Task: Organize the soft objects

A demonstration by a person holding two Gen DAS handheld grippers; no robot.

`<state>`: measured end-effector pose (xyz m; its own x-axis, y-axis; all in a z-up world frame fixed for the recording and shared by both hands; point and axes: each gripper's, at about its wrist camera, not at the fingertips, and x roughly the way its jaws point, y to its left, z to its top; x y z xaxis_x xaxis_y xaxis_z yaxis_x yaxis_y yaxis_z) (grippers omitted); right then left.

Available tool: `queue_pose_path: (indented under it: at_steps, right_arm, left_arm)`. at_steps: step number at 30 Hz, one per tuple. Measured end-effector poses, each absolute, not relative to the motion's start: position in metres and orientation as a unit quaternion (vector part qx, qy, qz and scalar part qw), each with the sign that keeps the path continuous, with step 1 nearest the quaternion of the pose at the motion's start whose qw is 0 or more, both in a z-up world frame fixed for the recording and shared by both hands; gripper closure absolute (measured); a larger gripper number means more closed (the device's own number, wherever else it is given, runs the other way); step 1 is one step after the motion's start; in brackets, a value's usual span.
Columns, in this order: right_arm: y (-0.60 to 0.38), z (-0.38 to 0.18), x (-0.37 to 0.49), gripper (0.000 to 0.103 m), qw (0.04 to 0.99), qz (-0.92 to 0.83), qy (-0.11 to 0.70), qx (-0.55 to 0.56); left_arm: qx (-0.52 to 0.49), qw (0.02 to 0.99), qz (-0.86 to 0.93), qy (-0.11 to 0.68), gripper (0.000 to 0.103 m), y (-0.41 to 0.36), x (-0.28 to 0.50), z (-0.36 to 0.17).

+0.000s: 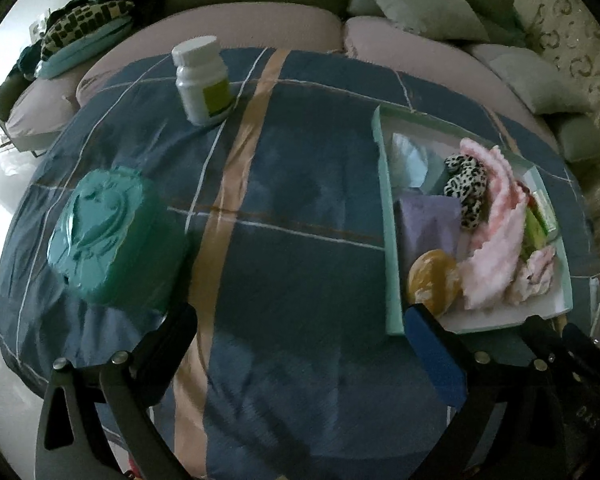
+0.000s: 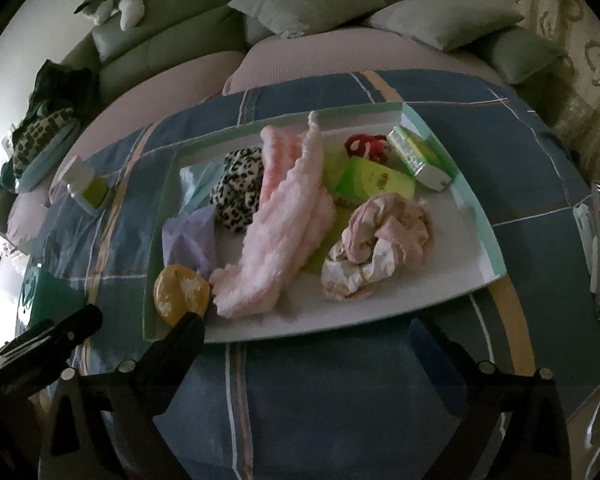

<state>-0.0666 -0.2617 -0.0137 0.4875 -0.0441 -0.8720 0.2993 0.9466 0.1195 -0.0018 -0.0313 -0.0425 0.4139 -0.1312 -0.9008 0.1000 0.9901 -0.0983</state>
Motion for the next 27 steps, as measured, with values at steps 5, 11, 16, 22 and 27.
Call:
queue_pose_path:
  at_steps: [5, 11, 16, 22, 27]
  right_arm:
    - [-0.256, -0.017, -0.067, 0.000, 0.850, -0.095, 0.504, 0.121]
    - [-0.255, -0.017, -0.066, 0.000, 0.849, -0.096, 0.507, 0.117]
    - [-0.256, -0.018, -0.066, 0.000, 0.847, -0.096, 0.509, 0.118]
    - [-0.256, -0.018, -0.066, 0.000, 0.847, -0.096, 0.510, 0.118]
    - [-0.258, -0.019, -0.067, 0.000, 0.846, -0.098, 0.510, 0.120]
  left_arm:
    - [-0.012, 0.842, -0.056, 0.536, 0.000, -0.028, -0.006, -0.043]
    - [-0.005, 0.845, -0.048, 0.533, 0.000, -0.029, -0.010, -0.041]
    - [0.003, 0.842, -0.043, 0.538, 0.000, -0.030, -0.010, -0.045]
    - [0.016, 0.842, -0.040, 0.538, 0.000, -0.033, -0.012, -0.045]
    - [0.029, 0.842, -0.034, 0.538, 0.000, -0.035, -0.014, -0.046]
